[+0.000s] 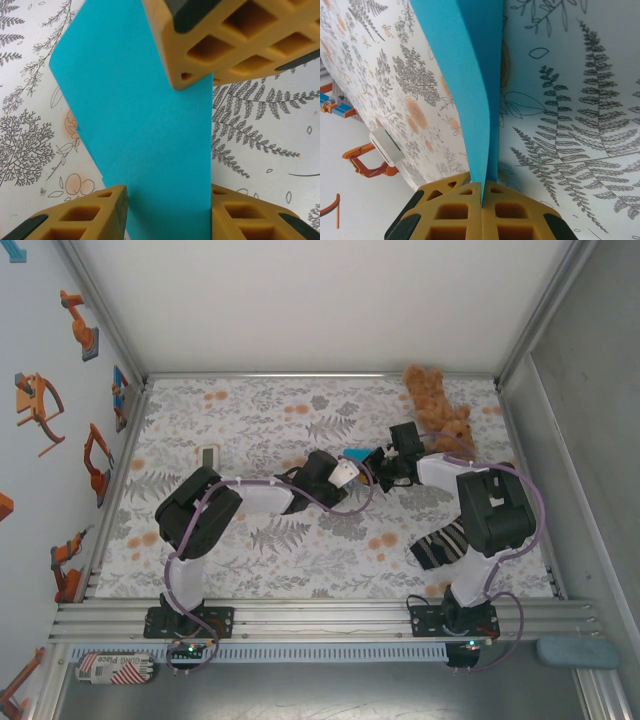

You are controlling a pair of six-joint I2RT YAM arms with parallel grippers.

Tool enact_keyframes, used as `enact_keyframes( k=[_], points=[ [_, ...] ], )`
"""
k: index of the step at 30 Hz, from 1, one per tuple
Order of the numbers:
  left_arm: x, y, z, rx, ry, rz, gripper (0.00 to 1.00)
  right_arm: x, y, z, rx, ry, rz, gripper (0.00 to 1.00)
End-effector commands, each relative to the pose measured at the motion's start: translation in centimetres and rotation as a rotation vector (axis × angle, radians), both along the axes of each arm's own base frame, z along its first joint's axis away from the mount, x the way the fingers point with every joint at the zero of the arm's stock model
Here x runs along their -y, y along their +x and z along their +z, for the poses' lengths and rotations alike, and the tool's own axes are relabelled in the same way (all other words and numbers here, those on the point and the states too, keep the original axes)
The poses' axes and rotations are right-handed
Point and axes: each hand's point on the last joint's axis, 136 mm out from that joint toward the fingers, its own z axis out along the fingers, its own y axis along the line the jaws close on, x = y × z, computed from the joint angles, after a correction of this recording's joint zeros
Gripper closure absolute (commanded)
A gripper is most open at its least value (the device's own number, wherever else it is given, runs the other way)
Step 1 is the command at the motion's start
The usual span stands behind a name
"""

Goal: Fold a paper plane with a square sheet of paper (pick it up from the middle)
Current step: Fold the wing for the fifth time at the center of the table.

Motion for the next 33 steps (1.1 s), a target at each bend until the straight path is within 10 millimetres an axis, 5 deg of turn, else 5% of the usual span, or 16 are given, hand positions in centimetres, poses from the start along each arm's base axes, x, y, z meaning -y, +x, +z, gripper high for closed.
enact_keyframes(
  k=[1,13,25,33],
  points=[
    [0.3,-0.2,0.9,0.037,-0.007,-0.019,0.59,0.2,0.3,0.3,-0.002,-0.009,0.009,1.0],
    [0.3,-0.6,-0.2,0.039,0.015,-0.021,0.73,0.2,0.2,0.4,-0.009,-0.015,0.016,1.0],
    [0.2,-1.5,-2.0,-0.026,0.018,-0.032,0.81,1.9,0.6,0.6,-0.007,-0.075,-0.004,0.59],
    [0.3,-2.5,-2.5,-0.112,-0.007,-0.045,0.82,4.9,1.5,2.0,0.047,-0.16,-0.035,0.55]
  ],
)
